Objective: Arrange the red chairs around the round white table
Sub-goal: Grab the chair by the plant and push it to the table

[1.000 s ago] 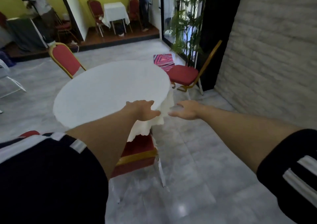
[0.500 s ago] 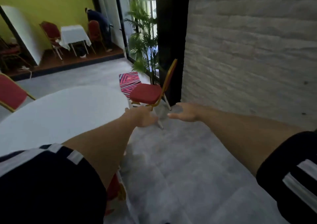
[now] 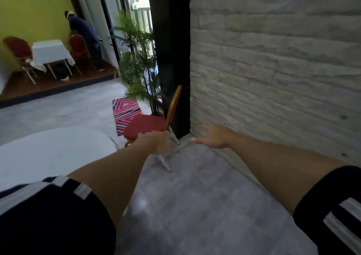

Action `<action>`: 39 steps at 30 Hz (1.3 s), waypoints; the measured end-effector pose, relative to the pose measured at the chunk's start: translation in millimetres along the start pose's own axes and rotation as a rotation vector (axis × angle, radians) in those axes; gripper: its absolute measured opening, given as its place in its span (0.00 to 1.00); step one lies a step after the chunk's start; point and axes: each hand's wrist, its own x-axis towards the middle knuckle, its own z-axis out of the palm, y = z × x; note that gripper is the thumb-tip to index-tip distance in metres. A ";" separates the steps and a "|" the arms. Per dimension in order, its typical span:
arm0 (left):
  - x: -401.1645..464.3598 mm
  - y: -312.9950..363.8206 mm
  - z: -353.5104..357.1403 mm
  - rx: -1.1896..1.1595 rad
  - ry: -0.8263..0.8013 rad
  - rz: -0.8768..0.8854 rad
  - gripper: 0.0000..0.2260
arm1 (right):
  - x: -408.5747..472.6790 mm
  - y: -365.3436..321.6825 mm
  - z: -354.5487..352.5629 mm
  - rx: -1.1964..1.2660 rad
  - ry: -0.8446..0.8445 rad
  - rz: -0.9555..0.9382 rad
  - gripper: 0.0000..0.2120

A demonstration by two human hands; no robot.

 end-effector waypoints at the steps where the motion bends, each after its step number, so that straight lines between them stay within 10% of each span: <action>1: 18.4 1.2 -5.1 -0.005 -0.001 -0.005 0.27 | 14.9 6.3 -6.2 -0.001 0.008 -0.003 0.55; 10: 173.5 20.7 -27.9 -0.052 0.026 -0.113 0.40 | 153.7 72.3 -72.2 -0.022 0.008 -0.076 0.52; 39: 591.4 -15.1 -149.8 -0.072 0.026 -0.246 0.38 | 596.5 136.7 -204.2 -0.113 -0.134 -0.175 0.57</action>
